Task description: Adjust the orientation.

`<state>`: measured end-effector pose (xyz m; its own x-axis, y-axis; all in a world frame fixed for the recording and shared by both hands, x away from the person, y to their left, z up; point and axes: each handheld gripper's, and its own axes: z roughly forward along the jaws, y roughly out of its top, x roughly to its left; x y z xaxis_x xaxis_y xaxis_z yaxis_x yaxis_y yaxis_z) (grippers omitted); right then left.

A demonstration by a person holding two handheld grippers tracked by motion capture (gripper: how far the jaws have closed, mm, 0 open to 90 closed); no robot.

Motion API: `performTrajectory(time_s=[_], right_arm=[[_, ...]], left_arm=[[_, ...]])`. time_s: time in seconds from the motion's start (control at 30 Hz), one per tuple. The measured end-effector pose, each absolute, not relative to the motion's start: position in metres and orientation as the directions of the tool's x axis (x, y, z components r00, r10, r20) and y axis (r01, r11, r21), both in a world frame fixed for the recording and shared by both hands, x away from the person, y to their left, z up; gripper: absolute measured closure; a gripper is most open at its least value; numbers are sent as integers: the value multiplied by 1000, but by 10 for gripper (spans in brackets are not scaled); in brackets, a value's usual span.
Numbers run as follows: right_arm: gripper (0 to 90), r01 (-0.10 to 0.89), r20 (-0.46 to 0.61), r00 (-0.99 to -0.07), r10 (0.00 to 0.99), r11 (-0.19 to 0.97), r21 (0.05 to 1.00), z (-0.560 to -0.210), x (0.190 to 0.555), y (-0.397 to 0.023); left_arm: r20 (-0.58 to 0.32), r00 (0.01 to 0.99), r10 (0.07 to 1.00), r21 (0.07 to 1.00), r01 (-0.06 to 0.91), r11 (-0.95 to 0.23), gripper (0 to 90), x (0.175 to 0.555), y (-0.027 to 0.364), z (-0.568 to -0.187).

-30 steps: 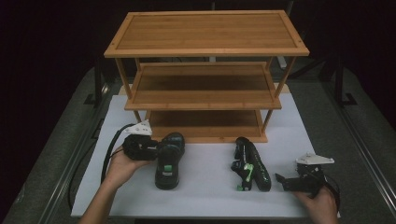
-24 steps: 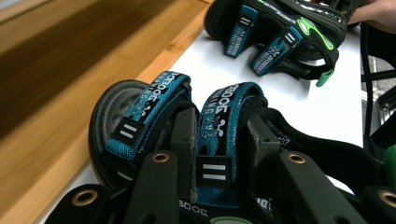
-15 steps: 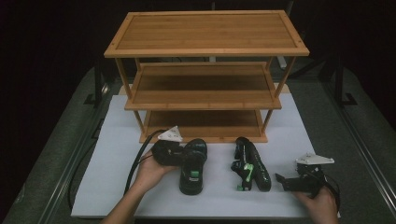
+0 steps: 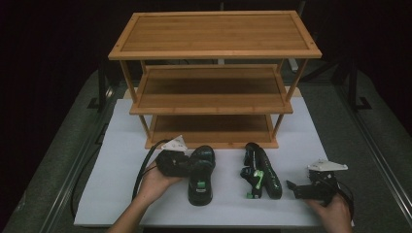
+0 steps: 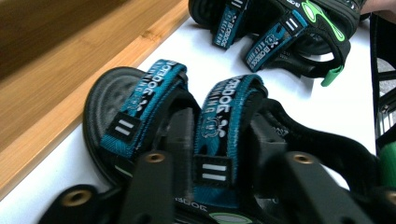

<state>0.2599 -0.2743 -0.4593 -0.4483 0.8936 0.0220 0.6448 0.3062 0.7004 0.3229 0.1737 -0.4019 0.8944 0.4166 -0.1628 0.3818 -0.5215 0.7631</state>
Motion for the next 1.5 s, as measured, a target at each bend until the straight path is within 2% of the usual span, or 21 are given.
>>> performTrajectory(time_s=[0.17, 0.2, 0.23, 0.33, 0.53, 0.73, 0.83, 1.03, 1.17, 1.3, 1.5], right_arm=[[15, 645, 22, -448, 894, 306, 700, -459, 260, -274], [15, 645, 22, -448, 894, 306, 700, -459, 260, -274], [15, 644, 22, -449, 893, 306, 701, -459, 260, -274], [15, 645, 22, -448, 894, 306, 701, -459, 260, -274], [16, 645, 22, -449, 894, 307, 700, -459, 260, -274], [15, 646, 22, -449, 893, 307, 699, -459, 260, -274], [15, 646, 22, -450, 893, 308, 698, -459, 260, -274], [15, 646, 24, -450, 893, 307, 699, -459, 260, -275], [15, 646, 25, -451, 892, 306, 700, -459, 261, -275], [15, 646, 32, -450, 892, 301, 702, -459, 261, -276], [15, 647, 23, -449, 893, 307, 698, -459, 261, -275]], left_arm=[[-173, 889, 424, 786, 384, -485, 434, 323, 187, -394], [-177, 886, 429, 793, 387, -470, 434, 322, 191, -392], [-172, 882, 438, 799, 385, -462, 378, 322, 201, -389], [-160, 879, 448, 799, 382, -464, 327, 321, 210, -387], [-161, 845, 510, 780, 425, -458, 276, 309, 249, -390], [-98, 788, 607, 749, 460, -477, 179, 292, 287, -410], [-79, 755, 650, 722, 493, -485, 175, 283, 309, -424], [-18, 731, 683, 695, 500, -517, 144, 274, 322, -431], [-12, 718, 696, 700, 503, -506, 126, 276, 323, -433], [19, 704, 710, 684, 509, -523, 87, 277, 325, -438], [7, 697, 717, 676, 525, -517, 0, 279, 328, -450]])
